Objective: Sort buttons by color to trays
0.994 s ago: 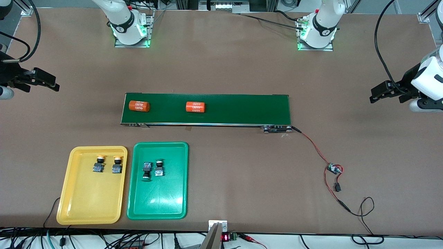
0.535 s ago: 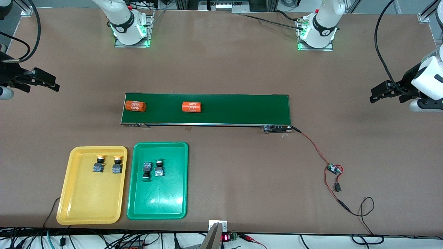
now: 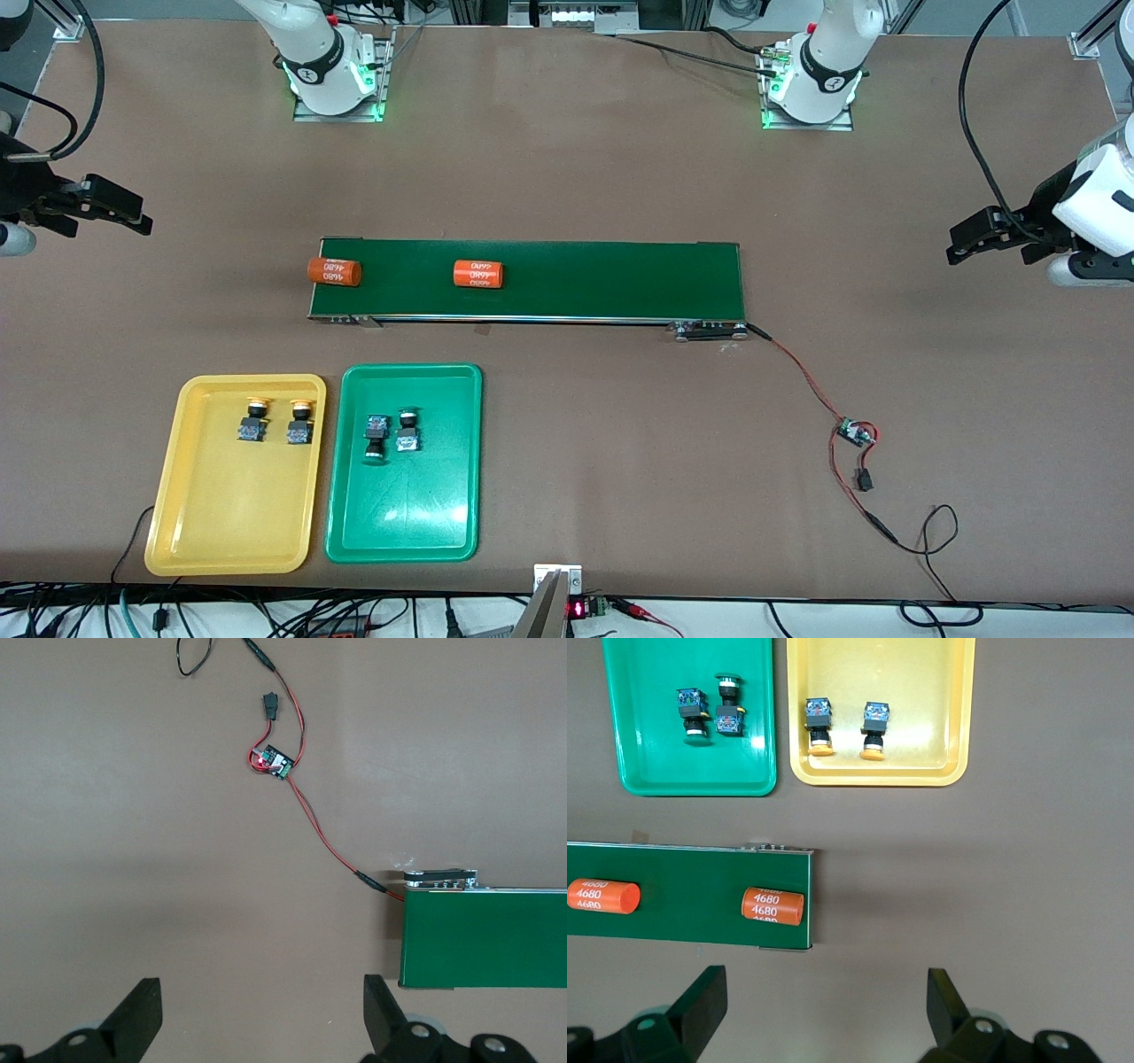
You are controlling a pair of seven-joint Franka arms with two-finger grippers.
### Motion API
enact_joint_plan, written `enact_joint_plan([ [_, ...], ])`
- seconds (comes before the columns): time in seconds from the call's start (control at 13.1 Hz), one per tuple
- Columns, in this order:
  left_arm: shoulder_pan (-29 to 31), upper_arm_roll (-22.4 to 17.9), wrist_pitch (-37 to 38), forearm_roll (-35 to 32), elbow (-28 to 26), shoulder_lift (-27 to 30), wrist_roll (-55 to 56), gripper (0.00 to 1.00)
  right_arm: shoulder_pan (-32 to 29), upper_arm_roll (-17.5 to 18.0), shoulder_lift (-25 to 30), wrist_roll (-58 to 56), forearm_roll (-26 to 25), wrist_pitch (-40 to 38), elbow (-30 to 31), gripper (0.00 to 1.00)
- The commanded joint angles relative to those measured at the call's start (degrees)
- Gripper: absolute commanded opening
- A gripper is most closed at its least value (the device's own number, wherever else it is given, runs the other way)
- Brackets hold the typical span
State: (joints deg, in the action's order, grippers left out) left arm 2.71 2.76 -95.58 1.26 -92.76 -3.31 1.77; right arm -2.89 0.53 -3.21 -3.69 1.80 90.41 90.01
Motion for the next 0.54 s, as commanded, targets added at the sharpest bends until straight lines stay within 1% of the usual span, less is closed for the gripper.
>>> enact_joint_plan([
  [0.0,0.19,0.14,-0.3,0.33,-0.49,0.94,-1.33,1.0,-0.45,0.09,0.66,-1.06,0.39,0.39,0.78,1.0],
  [0.46,0.1,0.23,-0.39,0.24,-0.4,1.02,-1.33,1.0,-0.71,0.0,0.66,-1.06,0.31,0.12,0.78,1.0],
])
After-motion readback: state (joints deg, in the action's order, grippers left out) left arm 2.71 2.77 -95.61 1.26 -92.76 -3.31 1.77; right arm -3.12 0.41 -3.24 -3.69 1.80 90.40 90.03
